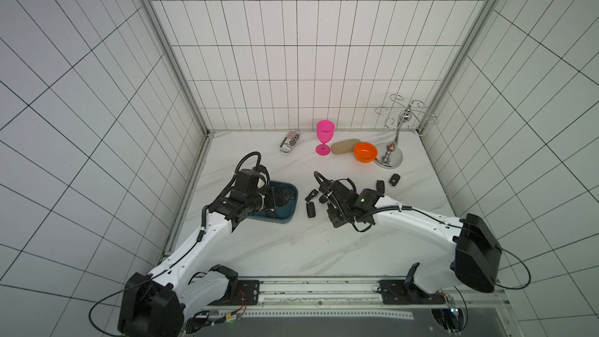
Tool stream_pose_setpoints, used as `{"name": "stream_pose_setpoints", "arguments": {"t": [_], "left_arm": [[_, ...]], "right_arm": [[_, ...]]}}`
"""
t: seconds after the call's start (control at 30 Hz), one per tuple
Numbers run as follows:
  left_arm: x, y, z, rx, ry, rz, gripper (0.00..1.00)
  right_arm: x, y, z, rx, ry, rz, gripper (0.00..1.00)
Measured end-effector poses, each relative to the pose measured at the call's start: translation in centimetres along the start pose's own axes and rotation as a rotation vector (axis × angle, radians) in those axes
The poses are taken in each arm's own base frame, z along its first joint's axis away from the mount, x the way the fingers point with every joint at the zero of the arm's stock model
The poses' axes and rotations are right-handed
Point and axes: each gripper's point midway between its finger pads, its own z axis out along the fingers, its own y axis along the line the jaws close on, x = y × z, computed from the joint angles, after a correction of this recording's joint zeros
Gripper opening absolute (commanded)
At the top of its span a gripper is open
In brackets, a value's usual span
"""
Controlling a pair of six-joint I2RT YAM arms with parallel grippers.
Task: Place the car key into the storage box
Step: Pick up the car key from the center of the board, then place the car key in the storage box.
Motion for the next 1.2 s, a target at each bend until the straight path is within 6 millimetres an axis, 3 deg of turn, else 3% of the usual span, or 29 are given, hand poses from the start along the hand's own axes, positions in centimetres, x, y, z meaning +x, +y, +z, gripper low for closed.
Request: {"name": "stream_pose_setpoints", "arguments": {"t": [0.07,0.2,0.3,0.5,0.63,0.7,0.8,1.03,1.2], "left_arm": [[-1.3,0.5,-1.5,-0.051,-0.057,-0.008,0.99],[-6.3,2.4,-5.2,-0.199,-0.185,-0.048,0.99],[-9.5,4.8,-8.1,-0.292,-0.277,-0.091,0.99],[-10.8,11.2,-11.4,-0.372,-0.356,-0.296,0.99],[-9.3,13.6,-10.9,-0.318,-0.356,-0.424,0.99],[-8.4,13.7,-10.1,-0.278,-0.339,-0.449,0.99],[-7.7,13.2,-9.5,-0.222,-0.326,-0.449,0.99],[-8.7,10.8,-10.0,-0.111,-0.361,-0.376,0.99],[-8.1,10.8,-9.7,-0.096,-0.352,-0.376,0.99]], "right_arm": [[-1.3,1.2,-1.0,-0.054,-0.022,-0.006,0.33],[-5.1,4.3,-3.0,-0.166,-0.082,-0.04,0.33],[-7.7,6.7,-3.1,-0.22,-0.111,-0.075,0.33],[-9.2,10.4,1.1,-0.264,-0.041,-0.129,0.33],[-9.0,12.0,4.9,-0.26,0.021,-0.159,0.32],[-8.5,12.5,6.5,-0.251,0.048,-0.179,0.32],[-9.5,13.7,6.4,-0.262,0.02,-0.201,0.33],[-9.6,15.4,9.6,-0.247,0.048,-0.243,0.33],[-9.9,16.1,11.1,-0.232,0.068,-0.264,0.35]]}}
